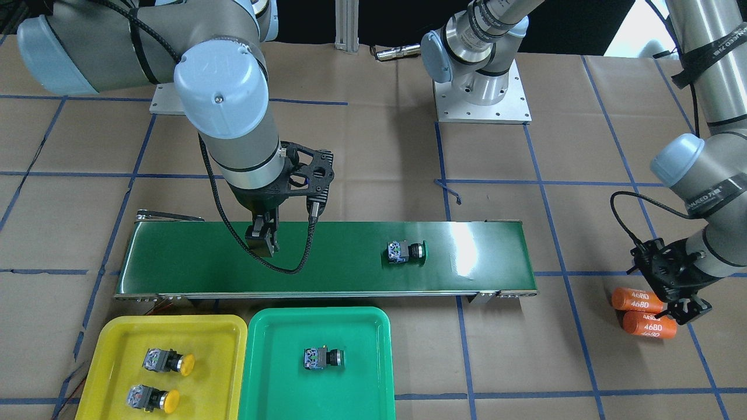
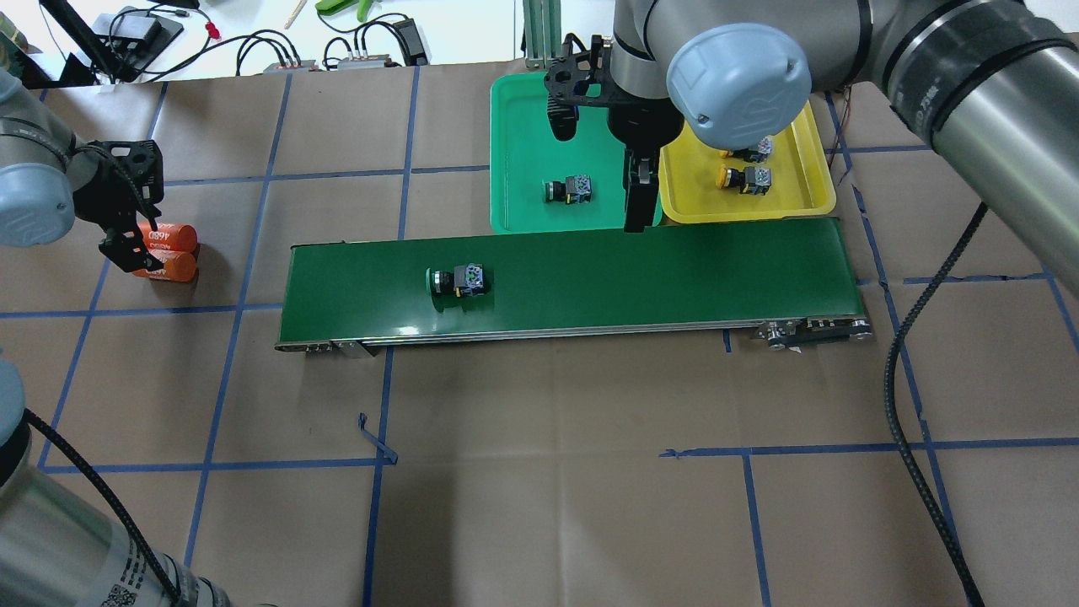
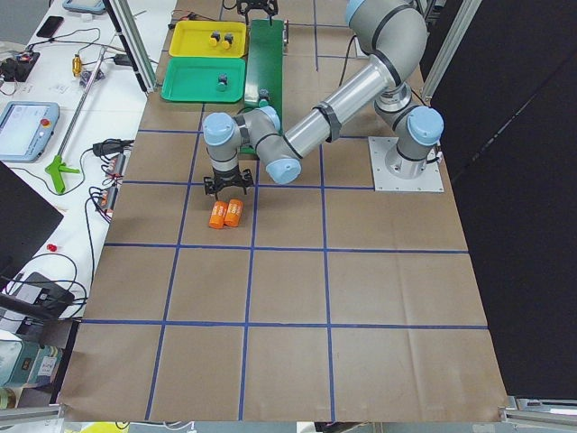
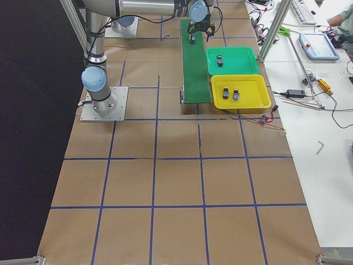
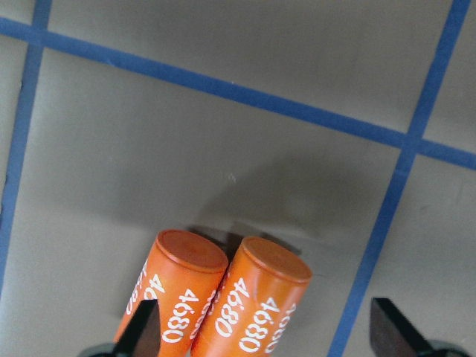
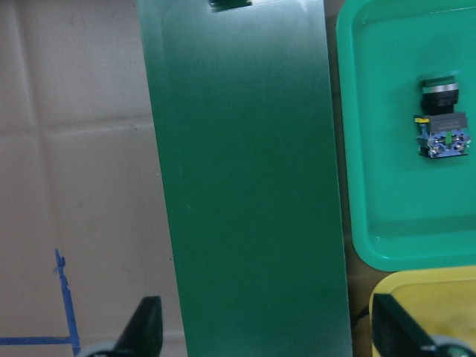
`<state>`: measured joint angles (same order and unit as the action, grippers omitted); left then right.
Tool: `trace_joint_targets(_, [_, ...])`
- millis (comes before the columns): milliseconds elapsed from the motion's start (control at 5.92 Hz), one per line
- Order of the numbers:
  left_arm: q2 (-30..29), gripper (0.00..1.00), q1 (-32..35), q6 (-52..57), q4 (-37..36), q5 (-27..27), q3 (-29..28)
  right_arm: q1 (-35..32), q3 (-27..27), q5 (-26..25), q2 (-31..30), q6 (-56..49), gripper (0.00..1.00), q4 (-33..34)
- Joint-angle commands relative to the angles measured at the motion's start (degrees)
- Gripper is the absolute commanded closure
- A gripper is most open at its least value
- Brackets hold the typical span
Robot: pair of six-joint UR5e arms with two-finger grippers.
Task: Sort buttons by color to trays
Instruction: 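Grasp green button on belt with right while left grasps orange cylinder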
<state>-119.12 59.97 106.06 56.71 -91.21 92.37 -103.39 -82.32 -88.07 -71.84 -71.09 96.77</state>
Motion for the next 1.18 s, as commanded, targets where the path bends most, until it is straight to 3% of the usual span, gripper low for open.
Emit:
trace_joint_targets(0, [-3.29, 0.02, -1.08, 5.37, -0.28, -0.2, -0.7, -2.94, -1.96, 0.35, 0.82, 4.88, 0.0, 1.65])
trace_joint_targets(338, [-2.61, 0.02, -1.09, 5.74, 0.68, -0.2, 0.09, -5.94, -9.58, 0.44, 2.58, 7.02, 0.0, 18.89])
trace_joint_targets(506, [-3.21, 0.02, -1.09, 5.65, 0.42, -0.02, 0.79, -6.64, -12.92, 0.62, 2.67, 6.67, 0.0, 23.76])
trace_joint_targets(1013, [-3.39, 0.02, -1.26, 5.65, 0.16, 0.24, 1.93, -8.06, -16.98, 0.36, 3.9, 1.88, 0.0, 28.11])
